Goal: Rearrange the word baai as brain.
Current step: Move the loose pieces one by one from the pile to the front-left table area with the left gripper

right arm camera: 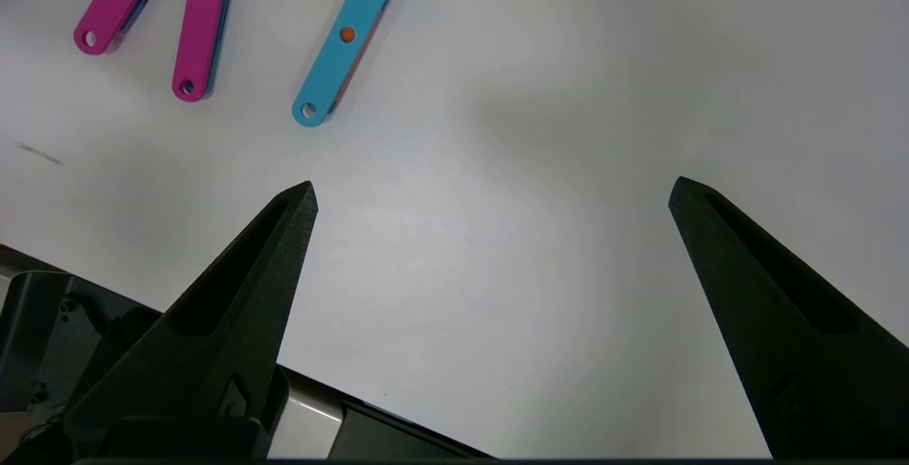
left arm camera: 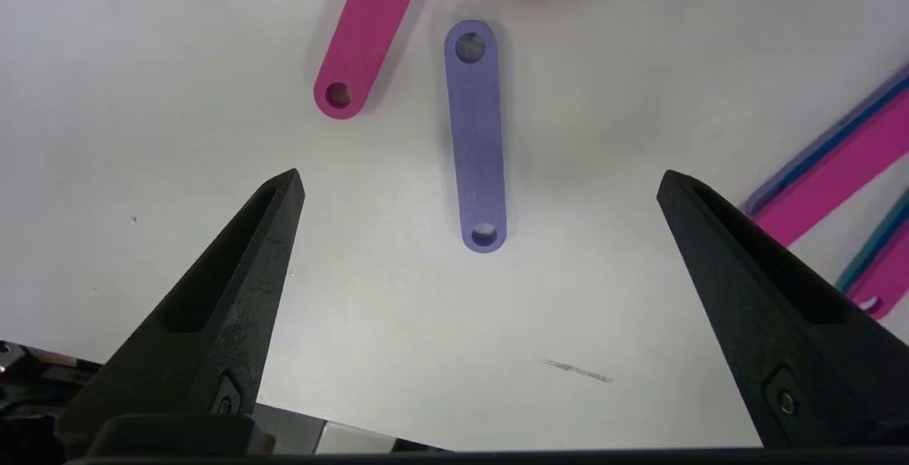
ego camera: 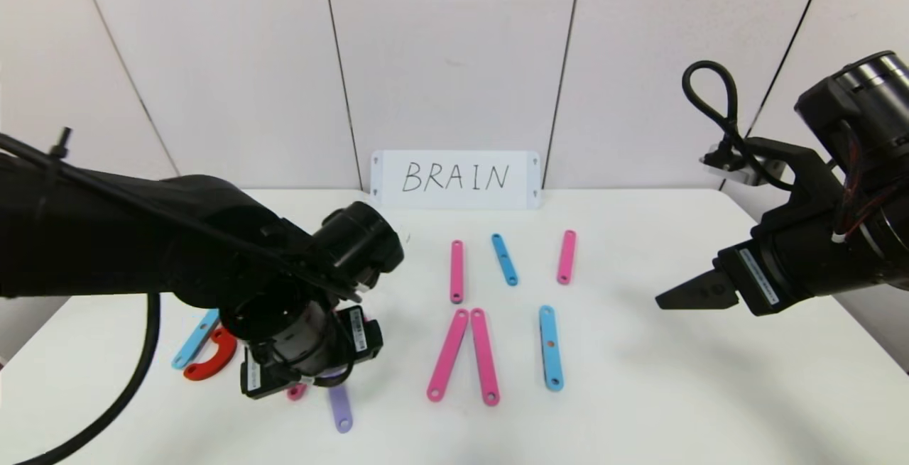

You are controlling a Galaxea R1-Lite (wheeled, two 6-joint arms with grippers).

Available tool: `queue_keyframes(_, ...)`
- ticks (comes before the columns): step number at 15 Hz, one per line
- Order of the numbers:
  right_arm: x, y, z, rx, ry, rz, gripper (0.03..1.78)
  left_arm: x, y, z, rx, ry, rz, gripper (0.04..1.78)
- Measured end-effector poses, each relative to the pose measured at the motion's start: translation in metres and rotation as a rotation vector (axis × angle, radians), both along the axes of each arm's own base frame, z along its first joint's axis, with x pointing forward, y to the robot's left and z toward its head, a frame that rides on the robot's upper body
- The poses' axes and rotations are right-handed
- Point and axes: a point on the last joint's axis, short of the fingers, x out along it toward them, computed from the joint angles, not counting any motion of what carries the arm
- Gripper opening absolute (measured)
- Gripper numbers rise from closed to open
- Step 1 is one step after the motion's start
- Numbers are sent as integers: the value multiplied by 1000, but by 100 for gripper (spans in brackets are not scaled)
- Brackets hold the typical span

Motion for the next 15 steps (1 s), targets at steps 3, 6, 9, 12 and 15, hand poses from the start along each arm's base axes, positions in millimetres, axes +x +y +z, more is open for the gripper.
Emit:
queue_keyframes(3,-1,0,0,0,-2,0,174,7,18,20,-3,-100,-91,174)
queue_keyframes(6,-3,-1,2,3,-8,-1,174,20,32,36,-42,-201,-227,174)
queue_keyframes(9,-4,-2,4,5,-14,-5,174,32,47,32,-149,-193,-297,174)
queue_keyframes(12,-3,-3,4,6,-15,-8,174,39,56,17,-148,-146,-278,174)
queue_keyframes(15,-2,-1,3,8,-21,-5,174,45,64,0,-138,-135,-269,174)
